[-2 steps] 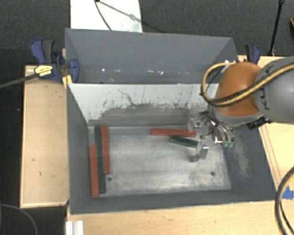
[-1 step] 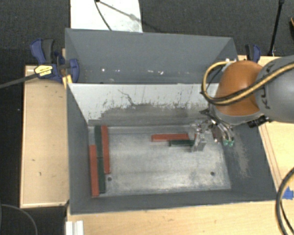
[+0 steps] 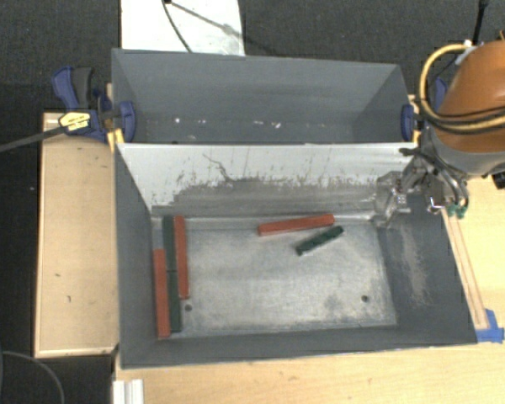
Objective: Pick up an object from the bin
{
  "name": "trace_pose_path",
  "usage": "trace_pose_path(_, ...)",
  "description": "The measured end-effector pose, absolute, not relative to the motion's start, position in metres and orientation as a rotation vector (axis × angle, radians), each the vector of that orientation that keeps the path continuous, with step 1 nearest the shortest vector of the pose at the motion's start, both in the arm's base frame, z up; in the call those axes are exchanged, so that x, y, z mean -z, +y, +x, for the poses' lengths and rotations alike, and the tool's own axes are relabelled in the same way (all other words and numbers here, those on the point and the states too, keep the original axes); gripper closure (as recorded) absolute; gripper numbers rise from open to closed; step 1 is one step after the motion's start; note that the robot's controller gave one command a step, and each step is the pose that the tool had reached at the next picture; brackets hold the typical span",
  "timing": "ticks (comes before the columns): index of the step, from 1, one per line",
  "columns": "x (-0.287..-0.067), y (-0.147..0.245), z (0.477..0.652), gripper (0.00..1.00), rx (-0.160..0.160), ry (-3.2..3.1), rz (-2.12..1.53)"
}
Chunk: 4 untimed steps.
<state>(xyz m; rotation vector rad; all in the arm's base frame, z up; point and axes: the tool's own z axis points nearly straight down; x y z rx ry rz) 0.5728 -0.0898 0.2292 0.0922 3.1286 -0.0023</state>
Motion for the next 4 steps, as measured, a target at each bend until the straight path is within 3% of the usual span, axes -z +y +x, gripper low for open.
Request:
trace_pose_path(1, -0.224, -0.089, 0.571, 0.0, -0.001, 3.137, 0.092)
trace_pose_path(2, -0.138, -0.068, 0.577, 0.0, -0.003, 3.139, -0.183)
trace_pose_path(3, -0.068, -0.046, 0.586, 0.0, -0.002, 3.124, -0.288)
trace_pose_path(4, -0.072, -0.047, 0.587, 1.0, 0.0, 3.122, -0.283)
